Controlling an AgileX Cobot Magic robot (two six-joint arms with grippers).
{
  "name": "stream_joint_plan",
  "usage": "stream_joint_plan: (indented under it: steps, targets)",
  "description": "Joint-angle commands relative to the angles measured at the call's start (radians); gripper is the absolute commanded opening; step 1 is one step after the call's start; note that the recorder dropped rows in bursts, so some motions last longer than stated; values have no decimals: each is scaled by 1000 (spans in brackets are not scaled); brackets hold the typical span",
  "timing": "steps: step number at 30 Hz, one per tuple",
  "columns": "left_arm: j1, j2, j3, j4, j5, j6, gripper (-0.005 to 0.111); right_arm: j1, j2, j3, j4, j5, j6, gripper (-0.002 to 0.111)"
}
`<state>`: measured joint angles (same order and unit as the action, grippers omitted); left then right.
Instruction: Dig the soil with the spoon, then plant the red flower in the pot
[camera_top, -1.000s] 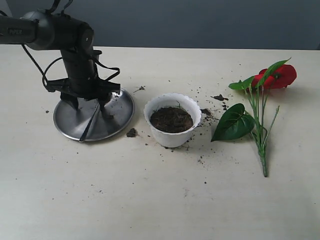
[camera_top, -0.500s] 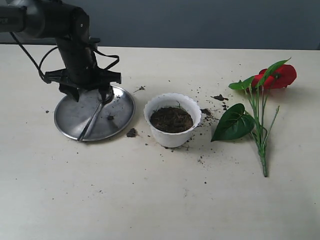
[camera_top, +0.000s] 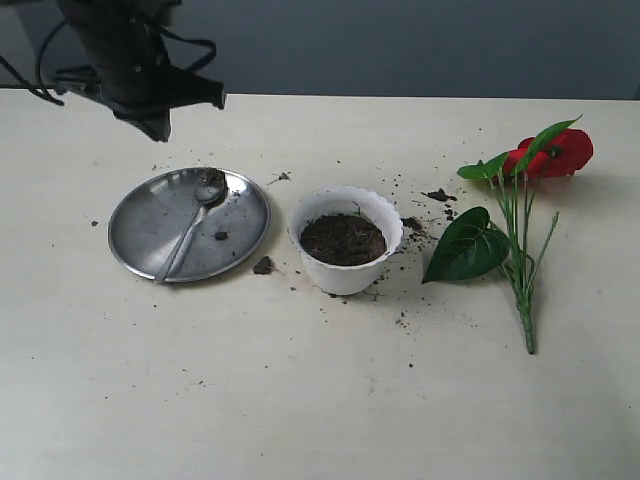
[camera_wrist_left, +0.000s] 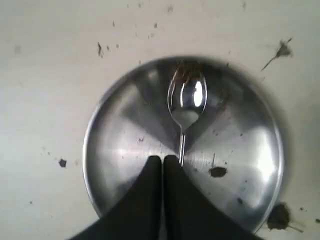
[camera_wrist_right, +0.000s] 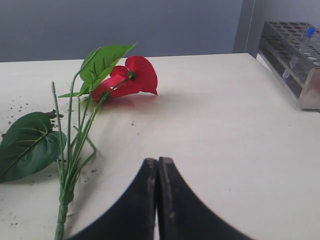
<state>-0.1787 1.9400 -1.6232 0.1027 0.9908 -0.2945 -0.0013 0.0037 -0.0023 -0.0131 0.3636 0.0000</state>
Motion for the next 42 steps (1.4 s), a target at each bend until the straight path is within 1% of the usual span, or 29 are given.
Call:
stream_joint_plan:
  steps: [1, 4, 7, 9, 10, 12, 16, 21, 25, 29, 32, 35, 37, 39, 42]
  targets:
    - [-5, -133, 1, 58, -109, -41, 0, 3, -4, 2, -1, -4, 0, 0]
    - [-14, -236, 1, 135, -175, -127, 0, 3, -4, 2, -1, -4, 0, 0]
    - [-48, -320, 8, 311, -203, -223, 0, 3, -4, 2, -1, -4, 0, 0]
    - [-77, -376, 37, 441, -211, -320, 0, 3, -4, 2, -1, -4, 0, 0]
    - [-90, -398, 50, 471, -211, -348, 0, 3, -4, 2, -1, -4, 0, 0]
    - [-106, -451, 90, 485, -233, -383, 0, 3, -4, 2, -1, -4, 0, 0]
    - [-134, -558, 181, 493, -331, -408, 0, 3, -4, 2, -1, -4, 0, 0]
    - [-134, -663, 226, 494, -319, -404, 0, 3, -4, 2, -1, -4, 0, 0]
    - [-134, -750, 228, 517, -307, -397, 0, 3, -4, 2, -1, -4, 0, 0]
    - [-134, -831, 228, 526, -263, -370, 0, 3, -4, 2, -1, -4, 0, 0]
    - [-134, -874, 228, 528, -198, -368, 0, 3, -4, 2, -1, -4, 0, 0]
    - [-134, -916, 228, 555, -102, -353, 0, 3, -4, 2, -1, -4, 0, 0]
    - [-134, -940, 228, 603, -29, -353, 0, 3, -4, 2, -1, -4, 0, 0]
    - [-134, -965, 228, 608, 50, -355, 0, 3, -4, 2, -1, -4, 0, 0]
    - [-134, -996, 228, 616, 114, -360, 0, 3, -4, 2, -1, -4, 0, 0]
